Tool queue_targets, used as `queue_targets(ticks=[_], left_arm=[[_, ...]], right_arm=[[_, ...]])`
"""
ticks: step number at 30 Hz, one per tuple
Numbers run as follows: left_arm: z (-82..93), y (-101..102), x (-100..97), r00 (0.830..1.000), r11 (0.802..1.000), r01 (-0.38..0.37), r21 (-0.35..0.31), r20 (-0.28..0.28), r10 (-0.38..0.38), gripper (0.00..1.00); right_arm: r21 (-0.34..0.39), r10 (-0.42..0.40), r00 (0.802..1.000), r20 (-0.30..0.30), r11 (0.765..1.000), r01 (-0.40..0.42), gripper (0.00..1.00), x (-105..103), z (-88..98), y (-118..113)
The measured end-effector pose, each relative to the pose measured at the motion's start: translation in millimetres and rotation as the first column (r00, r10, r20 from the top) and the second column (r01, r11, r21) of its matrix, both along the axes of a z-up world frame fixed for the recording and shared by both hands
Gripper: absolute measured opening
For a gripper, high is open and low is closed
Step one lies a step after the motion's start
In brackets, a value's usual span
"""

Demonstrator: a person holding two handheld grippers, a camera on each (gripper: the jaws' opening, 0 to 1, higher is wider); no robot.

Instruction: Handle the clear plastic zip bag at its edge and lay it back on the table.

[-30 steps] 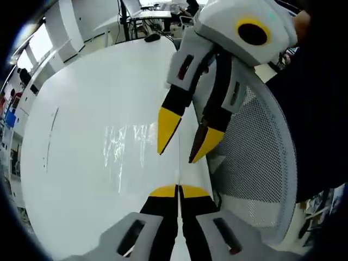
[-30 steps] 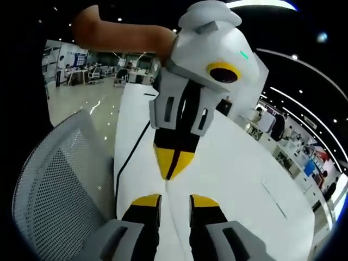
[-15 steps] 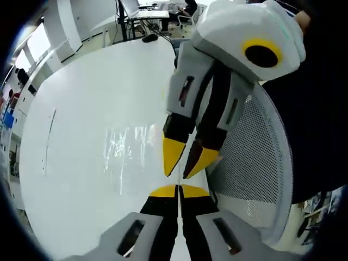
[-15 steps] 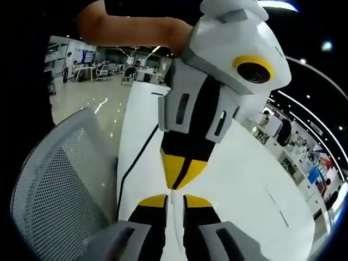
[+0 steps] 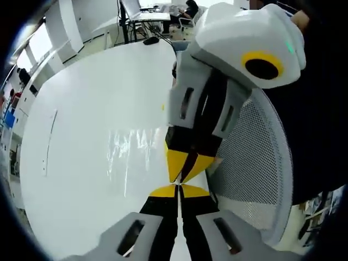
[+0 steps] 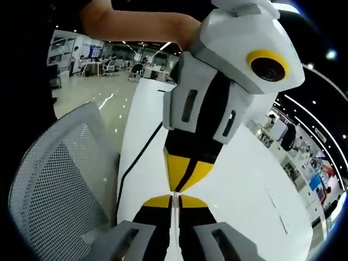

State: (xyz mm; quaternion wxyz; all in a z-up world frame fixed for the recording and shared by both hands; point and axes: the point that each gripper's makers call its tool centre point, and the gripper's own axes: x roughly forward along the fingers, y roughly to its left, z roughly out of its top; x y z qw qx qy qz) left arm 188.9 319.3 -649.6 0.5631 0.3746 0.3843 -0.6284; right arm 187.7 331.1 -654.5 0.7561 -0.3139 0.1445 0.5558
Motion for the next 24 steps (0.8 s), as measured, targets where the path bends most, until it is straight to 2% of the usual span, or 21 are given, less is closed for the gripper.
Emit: queue_targets(ticks=[16, 20, 24], left_arm=[[2.4, 0.6, -3.7, 1.000, 1.000, -0.015, -0.008, -0.009, 0.015, 0.00], [3.1, 0.2, -2.9, 1.000, 0.999, 0.001, -0.044, 0.015, 0.000, 0.00], [3.1, 2.0, 0.2, 0.997, 0.998, 0.032, -0.053, 0.073, -0.028, 0.05]], right_arm=[[-0.037, 0.015, 1.000, 0.018, 0.999, -0.014, 0.00, -0.6, -2.8, -0.1], [-0.040, 0.009, 1.000, 0.014, 0.999, -0.009, 0.00, 0.3, -2.9, -0.9], [-0.034, 0.004, 1.000, 0.007, 0.999, -0.004, 0.00, 1.7, -1.4, -1.0]])
